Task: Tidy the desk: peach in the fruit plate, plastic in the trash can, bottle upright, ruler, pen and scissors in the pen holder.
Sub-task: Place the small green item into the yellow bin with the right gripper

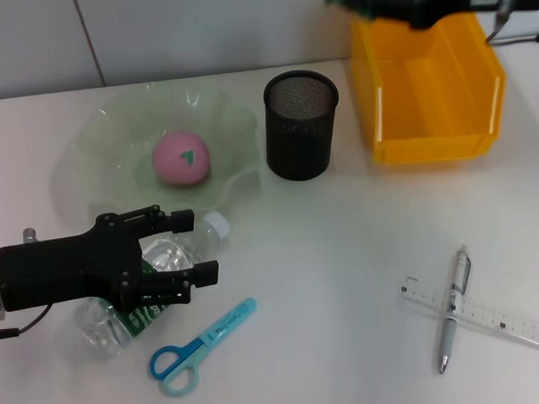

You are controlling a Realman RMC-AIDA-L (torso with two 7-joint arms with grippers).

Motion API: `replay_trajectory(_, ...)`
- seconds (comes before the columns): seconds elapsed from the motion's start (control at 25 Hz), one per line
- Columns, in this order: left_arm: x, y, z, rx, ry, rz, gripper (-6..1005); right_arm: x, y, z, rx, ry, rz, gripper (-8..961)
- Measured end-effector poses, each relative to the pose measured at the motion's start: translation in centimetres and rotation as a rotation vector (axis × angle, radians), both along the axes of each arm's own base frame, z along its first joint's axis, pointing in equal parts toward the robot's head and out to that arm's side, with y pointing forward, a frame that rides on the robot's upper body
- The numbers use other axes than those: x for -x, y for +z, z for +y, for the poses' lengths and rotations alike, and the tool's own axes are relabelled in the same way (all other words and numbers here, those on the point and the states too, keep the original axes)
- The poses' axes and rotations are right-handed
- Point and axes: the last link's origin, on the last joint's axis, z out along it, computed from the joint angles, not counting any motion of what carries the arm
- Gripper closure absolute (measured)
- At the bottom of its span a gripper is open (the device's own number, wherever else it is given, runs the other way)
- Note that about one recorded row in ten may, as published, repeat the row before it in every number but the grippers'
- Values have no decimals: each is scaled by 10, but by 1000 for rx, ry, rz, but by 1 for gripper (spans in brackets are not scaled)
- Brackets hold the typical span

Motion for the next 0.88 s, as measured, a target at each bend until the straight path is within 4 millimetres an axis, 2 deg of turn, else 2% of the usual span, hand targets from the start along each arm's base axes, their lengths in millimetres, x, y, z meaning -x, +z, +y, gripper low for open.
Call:
replay_trajectory(0.12, 0, 0, 0, 1, -2, 1, 134, -8, 8, 3, -64, -42, 33, 727)
replay_trajectory(0.2, 0, 0, 0, 1, -2, 2, 134, -23, 17, 9, -153, -121, 68, 726)
replay_trajectory(0.36, -1, -1, 0, -2, -10, 2, 135, -35, 19, 17, -207, -194, 80, 721)
replay_trajectory(0.48, -2, -1, 1, -6, -18, 2, 135, -48, 14, 26, -237, -269, 64, 716)
replay_trajectory(0.88, -3, -1, 1, -7, -21, 1, 134, -65, -13, 46, -240, -386, -53, 697)
